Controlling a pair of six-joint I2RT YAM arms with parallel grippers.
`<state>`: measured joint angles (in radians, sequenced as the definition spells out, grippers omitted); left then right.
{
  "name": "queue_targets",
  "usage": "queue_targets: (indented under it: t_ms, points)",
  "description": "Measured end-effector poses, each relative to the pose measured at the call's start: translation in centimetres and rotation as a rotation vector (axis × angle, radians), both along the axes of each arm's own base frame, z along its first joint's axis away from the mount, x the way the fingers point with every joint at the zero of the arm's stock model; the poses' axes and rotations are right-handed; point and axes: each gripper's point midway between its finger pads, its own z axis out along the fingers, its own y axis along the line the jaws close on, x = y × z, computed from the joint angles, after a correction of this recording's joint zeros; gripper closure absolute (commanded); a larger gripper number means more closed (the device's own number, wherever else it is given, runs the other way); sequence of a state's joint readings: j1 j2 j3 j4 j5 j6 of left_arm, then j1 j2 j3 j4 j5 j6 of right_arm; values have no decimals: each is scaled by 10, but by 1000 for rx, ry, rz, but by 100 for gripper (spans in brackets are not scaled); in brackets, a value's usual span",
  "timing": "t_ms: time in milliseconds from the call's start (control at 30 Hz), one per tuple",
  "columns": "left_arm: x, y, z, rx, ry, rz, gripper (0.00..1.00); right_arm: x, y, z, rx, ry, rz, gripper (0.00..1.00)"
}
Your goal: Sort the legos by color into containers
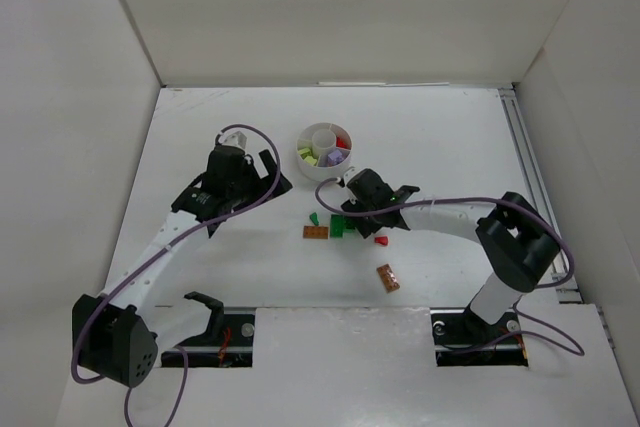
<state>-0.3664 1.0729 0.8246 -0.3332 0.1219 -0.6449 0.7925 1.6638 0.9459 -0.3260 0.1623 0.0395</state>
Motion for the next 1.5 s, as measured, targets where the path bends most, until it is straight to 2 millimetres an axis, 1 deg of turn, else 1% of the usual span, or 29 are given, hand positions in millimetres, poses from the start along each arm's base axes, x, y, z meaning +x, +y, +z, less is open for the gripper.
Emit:
queue_targets:
  t_ms: [33, 67, 167, 200, 267, 400, 500, 567, 667, 733, 800, 867, 933, 967, 1000, 1067, 1200, 1233, 1267, 1333, 1400, 1433, 1500]
  points:
    - [0, 0, 0, 1, -1, 1, 1, 0, 0, 0, 1, -2, -3, 54]
    - [0, 0, 1, 1, -2, 2, 1, 1, 0, 0, 3, -4, -6, 61]
    - [0, 1, 1, 2, -2, 3, 1, 1, -1, -1, 0, -6, -19, 73]
    - [-1, 1, 0, 3, 0, 3, 1, 1, -1, -1, 1, -7, -23, 80]
    - [-1, 1, 0, 5, 3, 4, 1, 2, -2, 0, 1, -12, -29, 86]
    - [-1, 2, 0, 6, 3, 5, 1, 4, -6, 1, -5, -10, -37, 89]
    - [-1, 2, -1, 7, 5, 5, 1, 11, -12, 12, 0, -17, -46, 89]
    - [0, 1, -3, 9, 11, 5, 1, 31, -15, 36, 37, -60, -72, 89]
    - [0, 1, -9, 19, 30, 3, 1, 67, -11, 82, 111, -156, -95, 89]
    - [2, 1, -13, 27, 39, -1, 1, 94, -5, 119, 165, -242, -100, 89]
    - [3, 1, -16, 34, 46, -4, 1, 113, 3, 152, 207, -313, -94, 89]
    - [6, 0, -14, 38, 42, -10, 1, 131, 14, 180, 243, -374, -84, 89]
    - [10, -2, -11, 40, 32, -15, 1, 149, 27, 199, 267, -422, -70, 87]
    - [12, -2, -8, 41, 25, -18, 1, 156, 32, 202, 273, -433, -66, 87]
    - [13, -2, -6, 40, 17, -18, 1, 163, 37, 203, 274, -437, -62, 86]
    - [16, -2, -2, 42, 5, -22, 1, 175, 45, 195, 261, -431, -53, 85]
    - [19, -3, -1, 49, 1, -30, 1, 190, 55, 160, 216, -379, -43, 80]
    - [20, -3, -2, 52, 2, -32, 1, 191, 57, 152, 207, -365, -43, 78]
    - [21, -3, -3, 55, 5, -34, 1, 192, 56, 143, 195, -348, -44, 73]
    - [21, -4, -4, 57, 9, -39, 1, 192, 55, 130, 176, -320, -47, 73]
    - [21, -4, -4, 58, 8, -43, 1, 192, 53, 123, 168, -304, -50, 64]
    - [21, -4, -3, 59, 7, -45, 1, 192, 54, 122, 170, -301, -52, 58]
    - [21, -5, -3, 60, 5, -48, 1, 193, 54, 125, 176, -304, -54, 49]
